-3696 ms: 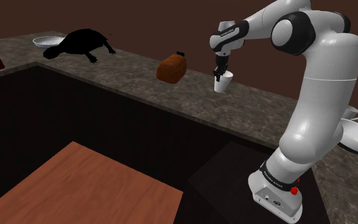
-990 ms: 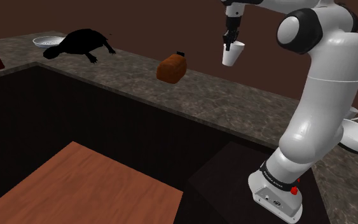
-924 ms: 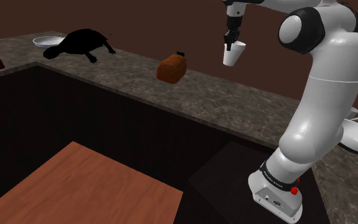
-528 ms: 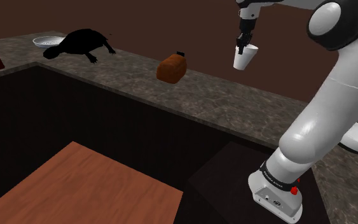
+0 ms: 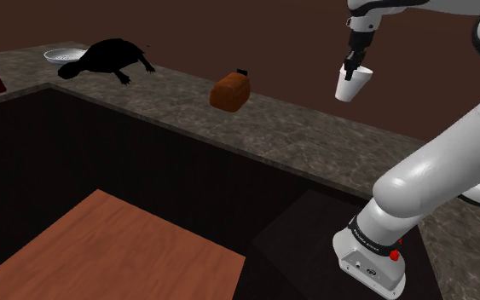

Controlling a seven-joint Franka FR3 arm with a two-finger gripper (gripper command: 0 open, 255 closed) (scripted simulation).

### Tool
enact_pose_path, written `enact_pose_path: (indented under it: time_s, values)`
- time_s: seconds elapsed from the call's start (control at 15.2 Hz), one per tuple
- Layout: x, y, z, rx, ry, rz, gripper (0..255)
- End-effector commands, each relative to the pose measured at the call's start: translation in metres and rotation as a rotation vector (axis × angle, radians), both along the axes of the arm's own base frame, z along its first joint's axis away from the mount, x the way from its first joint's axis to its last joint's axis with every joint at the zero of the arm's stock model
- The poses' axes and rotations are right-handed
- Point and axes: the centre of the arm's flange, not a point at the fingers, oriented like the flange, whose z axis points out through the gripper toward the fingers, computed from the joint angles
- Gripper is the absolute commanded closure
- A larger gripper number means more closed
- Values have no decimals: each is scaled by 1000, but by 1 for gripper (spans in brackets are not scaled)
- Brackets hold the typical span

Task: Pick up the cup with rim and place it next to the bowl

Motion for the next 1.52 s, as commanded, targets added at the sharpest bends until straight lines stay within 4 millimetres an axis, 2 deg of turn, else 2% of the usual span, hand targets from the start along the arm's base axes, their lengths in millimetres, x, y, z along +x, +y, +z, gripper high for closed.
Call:
enact_pose_path:
  time_s: [0.0, 1.45]
  values:
    - [-25, -2, -3, 0, 0, 1, 255]
    - [-313, -42, -2, 0, 0, 1, 255]
